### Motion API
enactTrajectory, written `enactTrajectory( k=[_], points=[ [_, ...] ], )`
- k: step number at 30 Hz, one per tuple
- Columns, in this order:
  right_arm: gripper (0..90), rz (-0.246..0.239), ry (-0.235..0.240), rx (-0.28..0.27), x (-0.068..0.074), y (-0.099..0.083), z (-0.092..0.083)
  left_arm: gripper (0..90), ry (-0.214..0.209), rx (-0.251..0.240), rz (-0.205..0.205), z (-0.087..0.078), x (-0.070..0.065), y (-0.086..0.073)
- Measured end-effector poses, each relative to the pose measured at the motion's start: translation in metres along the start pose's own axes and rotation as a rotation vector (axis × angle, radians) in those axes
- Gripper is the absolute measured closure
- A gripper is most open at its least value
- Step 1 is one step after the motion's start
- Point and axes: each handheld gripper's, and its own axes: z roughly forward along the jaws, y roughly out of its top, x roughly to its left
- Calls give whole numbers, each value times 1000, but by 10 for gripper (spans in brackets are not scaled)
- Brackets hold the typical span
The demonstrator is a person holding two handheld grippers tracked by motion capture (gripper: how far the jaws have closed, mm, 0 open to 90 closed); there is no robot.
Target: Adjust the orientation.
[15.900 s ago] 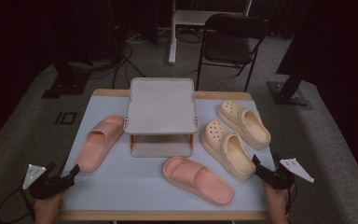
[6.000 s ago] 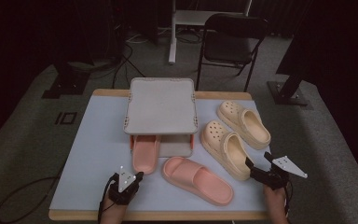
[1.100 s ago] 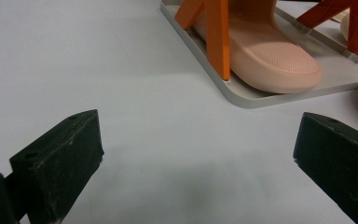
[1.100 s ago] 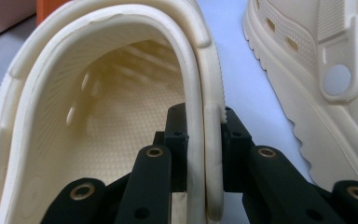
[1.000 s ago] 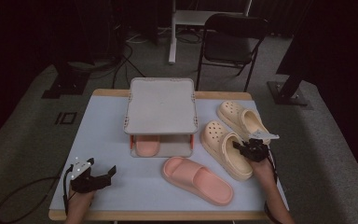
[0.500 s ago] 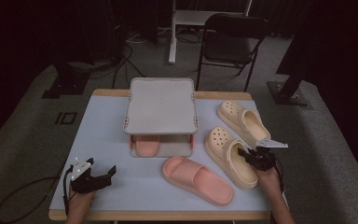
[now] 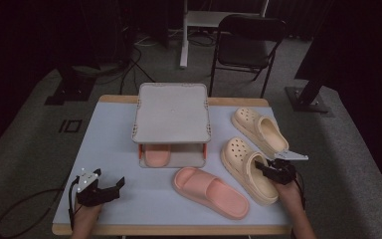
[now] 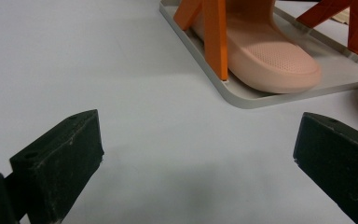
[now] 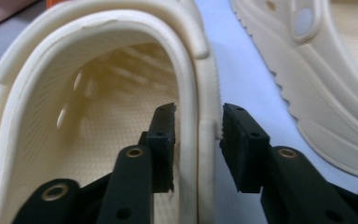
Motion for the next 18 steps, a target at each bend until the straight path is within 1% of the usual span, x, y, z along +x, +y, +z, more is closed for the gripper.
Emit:
enactTrajectory(
  k=[2,5,6,7,13,17,18],
  points=[
    [694,-8,-7,17,0,0,2,14,-2,0,-1,0,0,0],
    [756,3,12,12,-2,1,2,14,-2,2,-2,1,0,0],
    [765,1,27,15,-2,1,2,14,-1,5,-2,2,0,0],
    [767,-4,23,18,-1,1,2,14,-1,5,-1,2,0,0],
    [774,-12,32,24,0,4,1,14,1,8,17,2,-3,-1],
    [776,0,40,25,-1,5,1,14,2,6,16,1,-2,-1],
    [776,3,42,24,-1,5,1,14,1,1,8,0,-2,-1]
  ],
)
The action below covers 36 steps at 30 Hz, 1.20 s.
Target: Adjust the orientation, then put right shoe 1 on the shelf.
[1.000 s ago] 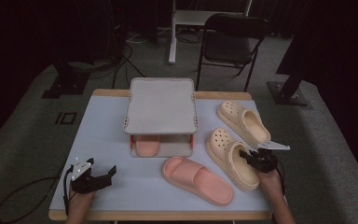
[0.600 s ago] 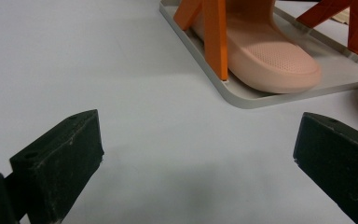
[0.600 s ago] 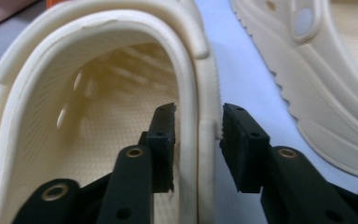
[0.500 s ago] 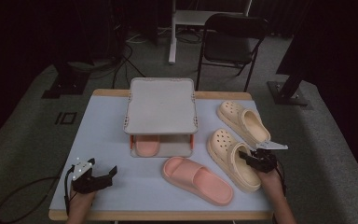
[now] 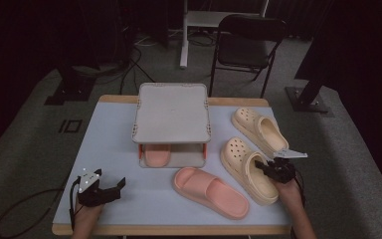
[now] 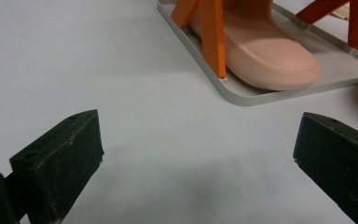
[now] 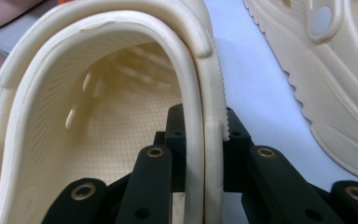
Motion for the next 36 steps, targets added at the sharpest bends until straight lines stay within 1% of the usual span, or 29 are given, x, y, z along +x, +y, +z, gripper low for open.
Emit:
enactTrajectory(
  k=[3,5,8,11,14,17,20,24,28,32,33,36],
  points=[
    [777,14,16,0,0,1,0,14,-8,-21,-8,-2,1,0],
    [776,14,20,-2,0,2,0,14,-3,-29,0,-3,0,1],
    [776,19,25,-10,1,4,-1,14,-3,-28,5,-2,0,1],
    [776,35,20,-20,2,7,-3,14,-5,-29,3,-2,0,1],
    [776,52,22,-34,2,11,-7,14,1,-33,10,-3,0,1],
    [776,59,18,-45,4,19,-12,14,1,-34,7,-4,1,1],
    [776,66,6,-44,7,27,-16,15,2,-33,7,-5,1,1],
    [776,85,-11,-52,7,37,-21,14,1,-35,5,-5,2,1],
    [776,99,-22,-73,7,48,-26,15,-1,-35,9,-4,1,1],
    [776,98,-27,-90,9,61,-32,15,-4,-37,10,-5,1,1],
    [776,91,-34,-96,11,66,-33,14,-5,-36,10,-5,1,1],
    [776,91,-46,-106,13,77,-37,14,-11,-35,7,-4,1,1]
  ],
)
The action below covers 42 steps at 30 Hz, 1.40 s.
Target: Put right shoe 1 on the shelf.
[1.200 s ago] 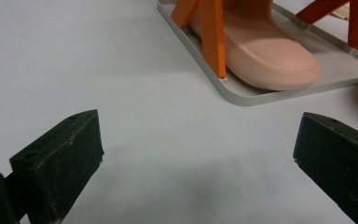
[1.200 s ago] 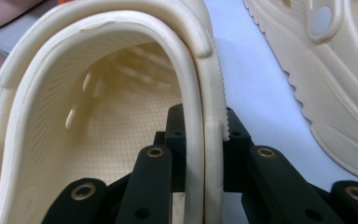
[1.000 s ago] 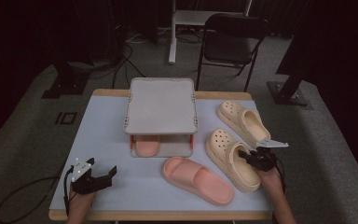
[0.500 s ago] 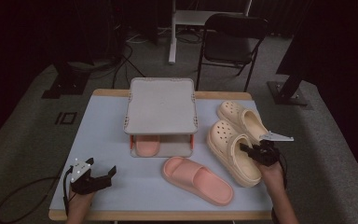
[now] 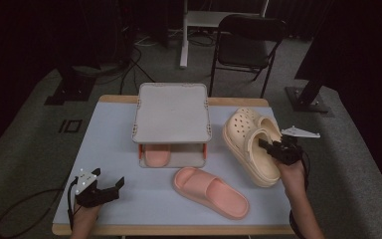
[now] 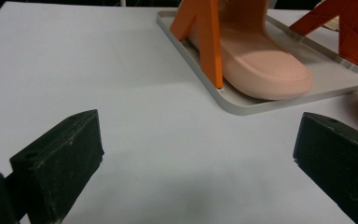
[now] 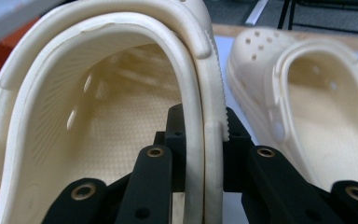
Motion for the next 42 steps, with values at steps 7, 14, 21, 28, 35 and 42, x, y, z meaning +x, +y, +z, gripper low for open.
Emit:
enactTrajectory(
  k=[7,14,21,28,35,42],
  points=[
    [776,7,-13,-18,5,24,-1,15,2,-5,1,-1,0,0],
    [776,6,-21,-38,14,46,2,15,1,-7,-1,-1,1,0],
    [775,-9,-1,-64,29,67,6,15,1,-10,-3,-3,1,0],
    [775,-33,5,-82,44,87,11,15,2,-11,-3,-2,1,0],
    [775,-40,13,-89,60,100,19,14,-16,-18,-3,-3,1,0],
    [774,-50,28,-85,73,110,30,15,-20,-23,-1,-4,2,0]
  ],
)
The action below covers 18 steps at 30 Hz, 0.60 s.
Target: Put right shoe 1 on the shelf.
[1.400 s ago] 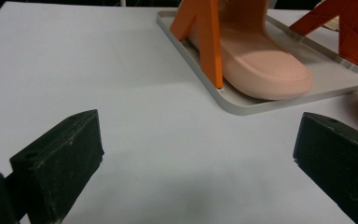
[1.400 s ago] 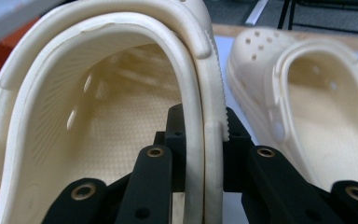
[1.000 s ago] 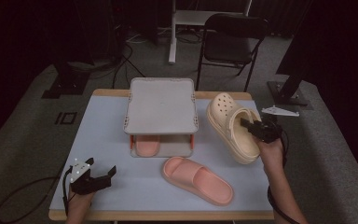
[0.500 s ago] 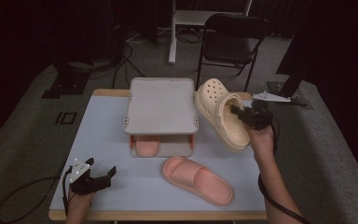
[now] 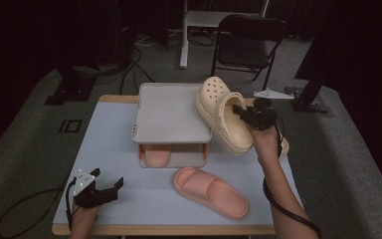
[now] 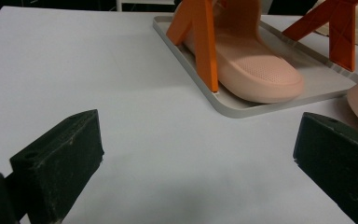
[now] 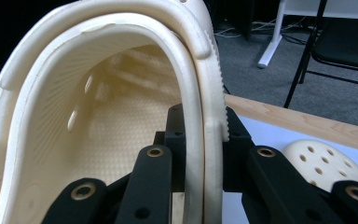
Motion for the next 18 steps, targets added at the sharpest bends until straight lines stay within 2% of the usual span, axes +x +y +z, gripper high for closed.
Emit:
enactTrajectory(
  k=[18],
  points=[
    [774,-1,43,1,36,25,41,14,-35,-16,17,-2,-2,1]
  ],
)
